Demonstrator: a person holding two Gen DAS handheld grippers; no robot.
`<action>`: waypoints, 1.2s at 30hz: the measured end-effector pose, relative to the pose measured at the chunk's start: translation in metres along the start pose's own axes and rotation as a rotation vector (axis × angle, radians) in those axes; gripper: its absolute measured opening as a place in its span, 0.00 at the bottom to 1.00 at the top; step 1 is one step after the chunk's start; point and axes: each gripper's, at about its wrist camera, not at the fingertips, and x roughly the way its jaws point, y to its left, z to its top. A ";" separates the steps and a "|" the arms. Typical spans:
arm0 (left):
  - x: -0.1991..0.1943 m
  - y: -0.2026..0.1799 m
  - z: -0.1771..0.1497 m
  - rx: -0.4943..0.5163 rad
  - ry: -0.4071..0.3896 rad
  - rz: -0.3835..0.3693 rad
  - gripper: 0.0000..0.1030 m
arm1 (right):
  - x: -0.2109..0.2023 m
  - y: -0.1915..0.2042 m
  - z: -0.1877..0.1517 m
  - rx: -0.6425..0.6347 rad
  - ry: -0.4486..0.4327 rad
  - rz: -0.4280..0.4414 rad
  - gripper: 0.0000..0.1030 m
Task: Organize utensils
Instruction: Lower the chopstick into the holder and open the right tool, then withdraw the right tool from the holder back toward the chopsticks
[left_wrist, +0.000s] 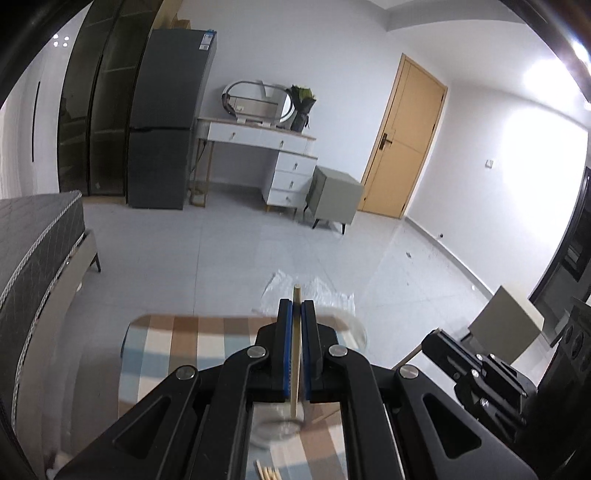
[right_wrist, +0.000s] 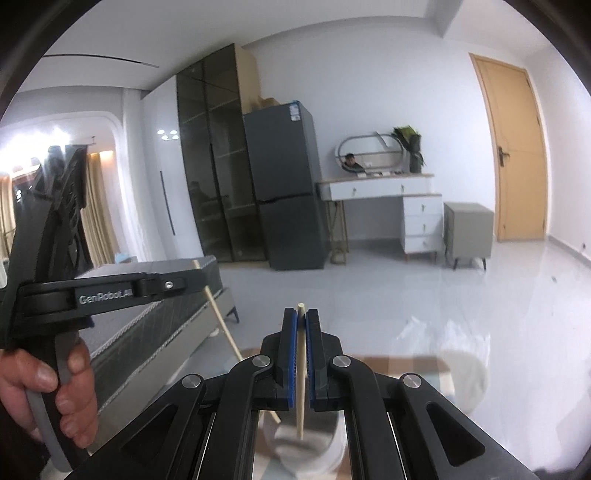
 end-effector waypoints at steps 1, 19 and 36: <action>0.003 0.001 0.002 0.002 -0.006 0.004 0.00 | 0.007 0.000 0.005 -0.012 -0.009 0.002 0.04; 0.093 0.044 -0.030 -0.054 0.122 -0.014 0.00 | 0.093 0.000 -0.037 -0.126 0.122 0.038 0.04; 0.017 0.040 -0.021 -0.102 0.068 0.164 0.73 | 0.027 -0.016 -0.057 0.041 0.118 0.030 0.63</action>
